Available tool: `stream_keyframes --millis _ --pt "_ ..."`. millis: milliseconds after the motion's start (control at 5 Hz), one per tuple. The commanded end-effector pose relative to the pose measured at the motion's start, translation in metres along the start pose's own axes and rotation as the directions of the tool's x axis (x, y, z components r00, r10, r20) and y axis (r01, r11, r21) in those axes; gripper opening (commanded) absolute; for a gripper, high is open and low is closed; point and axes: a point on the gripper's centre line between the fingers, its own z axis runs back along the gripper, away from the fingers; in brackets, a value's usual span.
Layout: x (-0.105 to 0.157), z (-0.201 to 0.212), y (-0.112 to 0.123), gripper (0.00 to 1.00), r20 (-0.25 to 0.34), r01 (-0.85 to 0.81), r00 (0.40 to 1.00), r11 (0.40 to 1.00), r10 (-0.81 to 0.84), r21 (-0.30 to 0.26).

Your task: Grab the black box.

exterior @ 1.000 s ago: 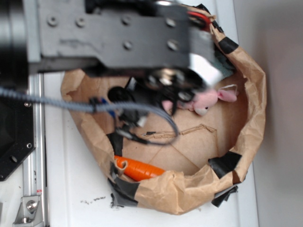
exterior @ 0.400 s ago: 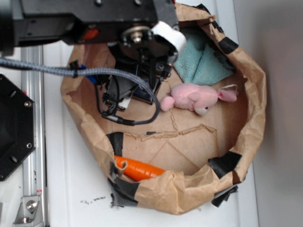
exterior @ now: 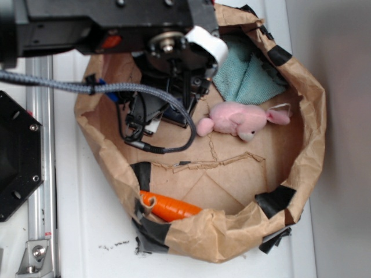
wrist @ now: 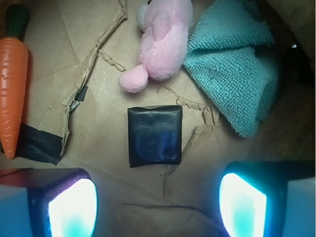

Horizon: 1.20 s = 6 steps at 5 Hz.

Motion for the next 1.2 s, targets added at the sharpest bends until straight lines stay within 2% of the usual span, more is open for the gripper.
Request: stream_keyframes --millis 0,200,400,800,1000 --pt "0.031 -0.018 0.004 1.00 0.036 -0.058 0.998 0.997 0.056 0.055" --pt "0.031 -0.034 -0.001 1.00 -0.002 -0.026 1.000 0.994 0.026 0.104" --pt "0.017 -0.047 0.000 1.00 -0.024 -0.020 0.999 0.994 0.022 0.108" --pt "-0.001 -0.036 0.017 1.00 0.027 -0.060 0.998 0.996 0.059 0.060" --pt "-0.004 -0.032 0.016 1.00 0.049 -0.057 0.997 0.997 0.055 0.043"
